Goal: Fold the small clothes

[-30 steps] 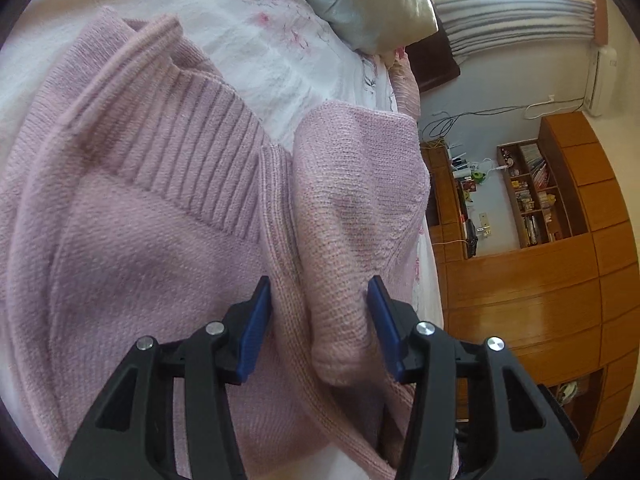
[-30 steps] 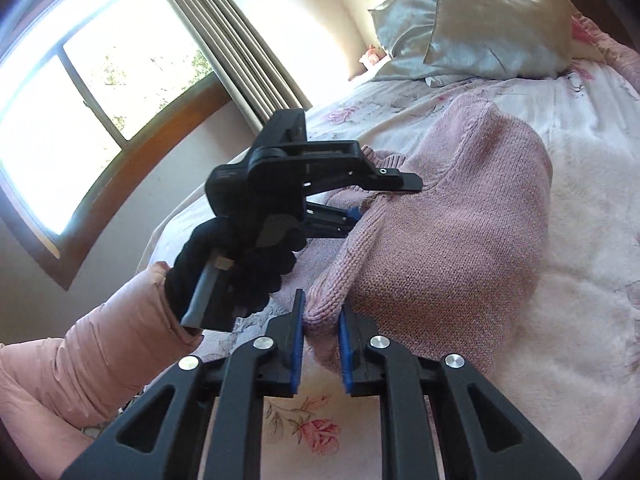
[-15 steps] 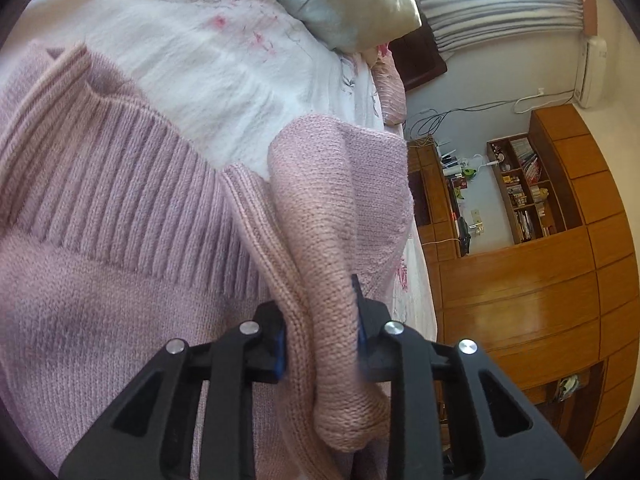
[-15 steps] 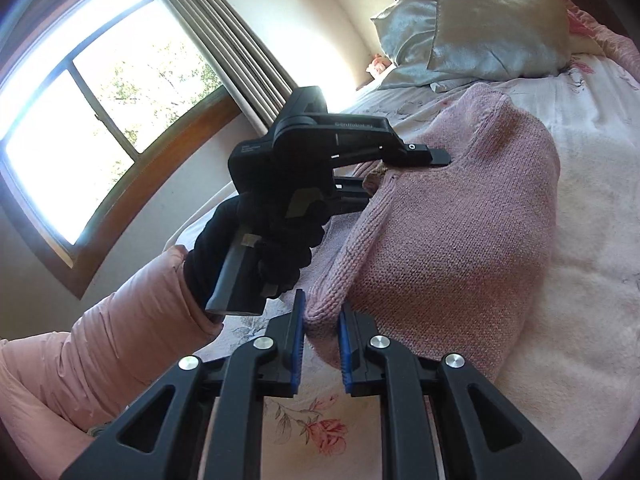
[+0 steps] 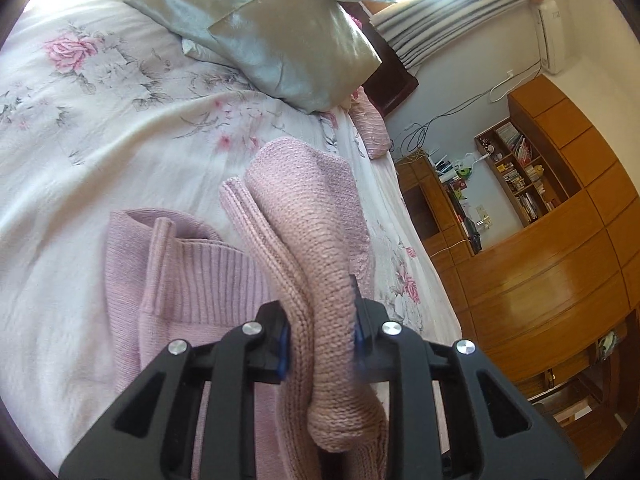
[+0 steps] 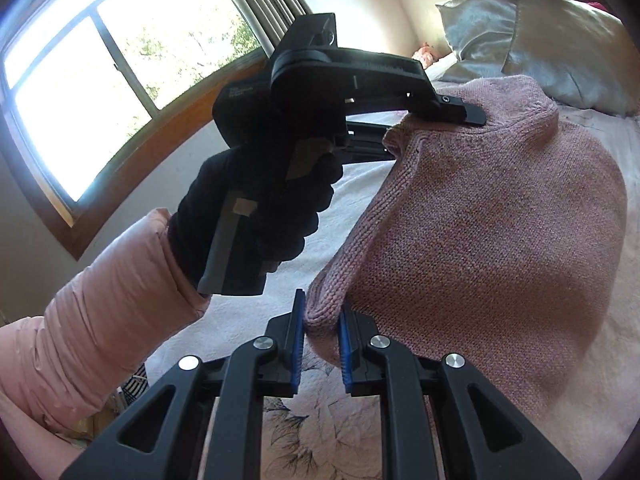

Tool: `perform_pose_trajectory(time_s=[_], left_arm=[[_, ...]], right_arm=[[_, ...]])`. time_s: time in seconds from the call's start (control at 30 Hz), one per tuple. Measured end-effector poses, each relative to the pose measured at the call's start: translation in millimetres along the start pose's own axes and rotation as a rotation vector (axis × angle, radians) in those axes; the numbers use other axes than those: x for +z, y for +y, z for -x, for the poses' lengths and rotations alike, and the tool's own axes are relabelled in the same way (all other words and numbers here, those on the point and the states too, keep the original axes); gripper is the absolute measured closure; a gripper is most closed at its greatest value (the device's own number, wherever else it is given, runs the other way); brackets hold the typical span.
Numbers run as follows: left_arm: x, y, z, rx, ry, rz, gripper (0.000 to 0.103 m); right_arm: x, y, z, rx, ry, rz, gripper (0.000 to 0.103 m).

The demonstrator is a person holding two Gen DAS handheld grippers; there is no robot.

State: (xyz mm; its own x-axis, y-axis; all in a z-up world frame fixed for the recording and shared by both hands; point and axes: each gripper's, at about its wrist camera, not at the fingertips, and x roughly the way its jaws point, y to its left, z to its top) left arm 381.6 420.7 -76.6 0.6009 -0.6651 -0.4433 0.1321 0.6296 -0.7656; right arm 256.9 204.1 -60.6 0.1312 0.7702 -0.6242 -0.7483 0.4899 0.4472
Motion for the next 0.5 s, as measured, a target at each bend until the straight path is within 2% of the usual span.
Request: perform_pose_trajectory(time_s=[0.23,0.33,0.5], left_arm=[[-10.2,61.0,-21.2,0.048,0.008,0.082,0.082],[-13.6,75.2,-25.3,0.07,-0.007,0.08,0.082],[-22.0,92.5,-22.8,0.053,-0.038,0.115,0.081]], right_arm=[[-13.8,-14.1,-58.9,-0.059,0.095,-0.048,0.088],[-20.6,-17.7,-80.6,-0.102,0.125,-0.046,0.088],[-30.6,-24.1,-100.8,-0.145,0.128,-0.079,0.084]])
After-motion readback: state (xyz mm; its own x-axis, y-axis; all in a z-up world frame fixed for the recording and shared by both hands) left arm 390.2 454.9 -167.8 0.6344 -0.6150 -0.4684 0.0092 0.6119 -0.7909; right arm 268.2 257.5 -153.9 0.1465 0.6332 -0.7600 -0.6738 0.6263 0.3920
